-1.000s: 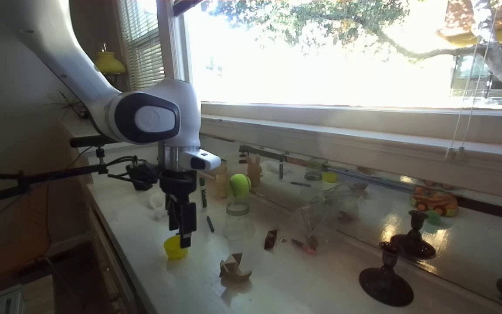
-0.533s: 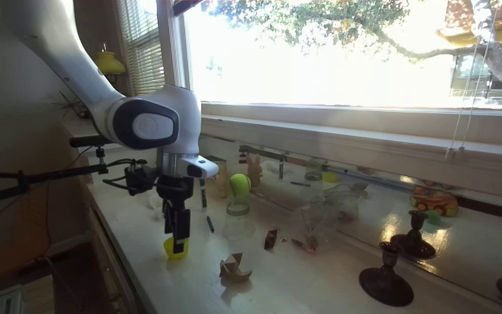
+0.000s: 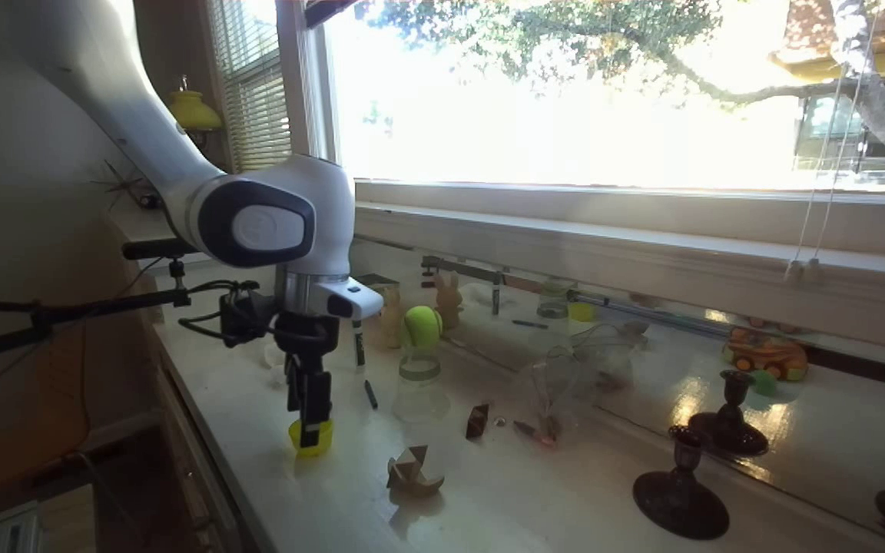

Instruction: Alternate the position of the two wooden blocks then stack the yellow bowl on them

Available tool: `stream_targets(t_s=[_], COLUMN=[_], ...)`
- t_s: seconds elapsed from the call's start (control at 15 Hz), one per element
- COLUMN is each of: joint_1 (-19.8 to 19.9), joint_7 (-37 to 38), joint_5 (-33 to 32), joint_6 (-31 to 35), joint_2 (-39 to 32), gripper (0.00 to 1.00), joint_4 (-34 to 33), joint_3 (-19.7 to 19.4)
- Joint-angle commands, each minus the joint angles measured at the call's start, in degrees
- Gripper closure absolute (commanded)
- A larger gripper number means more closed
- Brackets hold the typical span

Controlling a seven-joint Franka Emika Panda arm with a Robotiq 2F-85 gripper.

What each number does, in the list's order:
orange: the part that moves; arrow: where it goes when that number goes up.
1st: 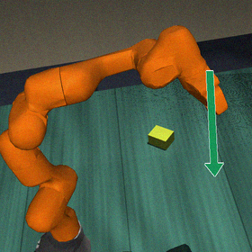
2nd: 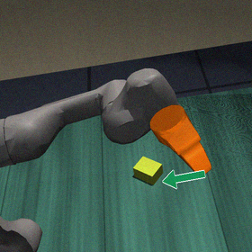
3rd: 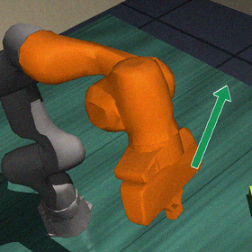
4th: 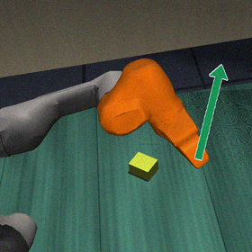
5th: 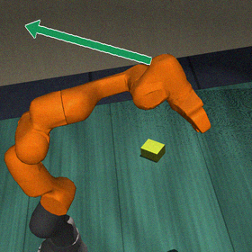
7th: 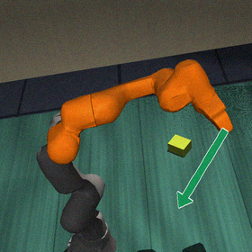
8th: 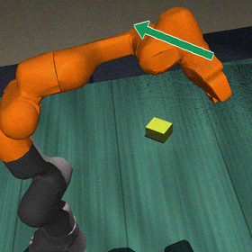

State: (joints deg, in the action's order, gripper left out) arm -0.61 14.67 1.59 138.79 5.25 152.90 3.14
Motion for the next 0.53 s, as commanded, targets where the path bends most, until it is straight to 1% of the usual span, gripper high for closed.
stream_targets(t_s=[0.0, 0.2, 0.47], joint_1=[-0.45, -0.52, -0.48], joint_7=[-0.07, -0.38, -0.31], joint_5=[0.33, 0.44, 0.07], joint_6=[2.78, 4.19, 4.45], joint_2=[-0.60, -1.22, -1.99], gripper=[0.00, 0.00, 0.00], joint_4=[0.16, -0.05, -0.28], joint_3=[-0.05, -0.08, -0.17])
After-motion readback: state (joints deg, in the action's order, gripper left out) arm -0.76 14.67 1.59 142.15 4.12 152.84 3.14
